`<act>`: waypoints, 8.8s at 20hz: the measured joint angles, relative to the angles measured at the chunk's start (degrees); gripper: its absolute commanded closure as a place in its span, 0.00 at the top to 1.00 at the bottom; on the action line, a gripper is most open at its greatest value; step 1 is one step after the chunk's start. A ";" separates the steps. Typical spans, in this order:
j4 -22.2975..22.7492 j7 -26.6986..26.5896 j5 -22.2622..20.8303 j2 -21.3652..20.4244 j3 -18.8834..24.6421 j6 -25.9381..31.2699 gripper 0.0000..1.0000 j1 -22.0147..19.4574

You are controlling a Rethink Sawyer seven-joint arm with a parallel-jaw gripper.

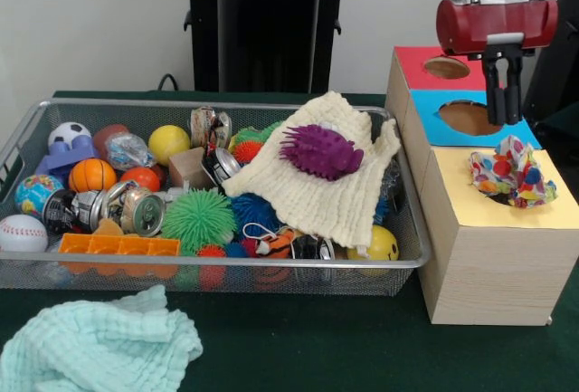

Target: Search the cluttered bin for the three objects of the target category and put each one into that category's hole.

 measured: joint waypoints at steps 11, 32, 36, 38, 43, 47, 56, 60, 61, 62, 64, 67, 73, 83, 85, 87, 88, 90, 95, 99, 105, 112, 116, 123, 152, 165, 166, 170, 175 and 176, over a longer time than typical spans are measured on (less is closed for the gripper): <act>-0.14 0.00 0.00 -0.19 0.99 0.09 0.00 -2.59; -0.55 0.00 2.72 -2.34 -0.72 4.80 0.00 4.86; -1.39 0.00 3.54 -2.19 -1.59 4.80 0.00 7.83; -2.14 0.00 3.83 -1.84 -1.79 4.80 0.00 8.89; -3.21 0.00 3.86 -0.50 -1.92 4.80 0.00 8.97; -3.22 0.00 3.84 0.14 -1.95 4.80 0.00 7.81; -3.26 0.00 3.84 0.12 -1.97 4.80 0.00 4.27; -3.30 0.00 3.85 0.12 -1.98 4.79 0.00 3.39; -3.30 0.00 3.85 0.15 -1.98 4.79 0.00 3.28; -3.32 0.00 3.84 0.19 -1.97 4.80 0.00 3.28; -3.32 0.00 3.84 0.25 -1.96 4.80 0.00 3.28; -3.33 0.00 3.85 0.43 -1.98 4.79 0.00 3.28; -3.61 0.00 3.85 1.69 -2.30 4.79 0.00 3.65; -3.61 0.00 3.85 4.16 -2.29 4.78 0.00 3.75; -3.64 0.00 3.85 4.41 -2.29 4.78 0.00 3.76; -3.65 0.00 3.85 4.45 -2.29 4.78 0.00 3.79; -3.67 0.00 3.86 4.44 -2.29 4.78 0.00 3.83; -3.68 0.00 3.85 4.43 -2.29 4.78 0.00 3.83; -3.71 0.00 3.86 4.35 -2.29 4.78 0.00 3.88; -3.74 0.00 3.85 4.16 -2.30 4.78 0.00 4.19; -4.37 0.00 3.85 4.29 -2.31 4.78 0.00 5.03; -6.40 0.00 3.85 5.36 -2.32 4.73 0.00 5.44; -6.86 0.00 3.25 5.98 -2.31 4.40 0.00 5.38; -6.90 0.00 0.52 7.14 -2.27 3.75 0.00 4.30; -7.00 0.00 -2.14 7.56 -2.26 3.75 0.00 2.87; -7.10 0.00 -2.13 9.11 -2.70 3.64 0.00 4.48; -7.16 0.00 -2.13 9.35 -2.77 3.51 0.00 4.67; -8.61 0.00 -2.12 12.23 -3.90 -0.24 0.00 6.39; -10.67 0.00 -2.12 15.80 -4.90 -5.13 0.00 7.52; -11.11 0.00 -2.12 16.65 -4.94 -6.26 0.00 7.52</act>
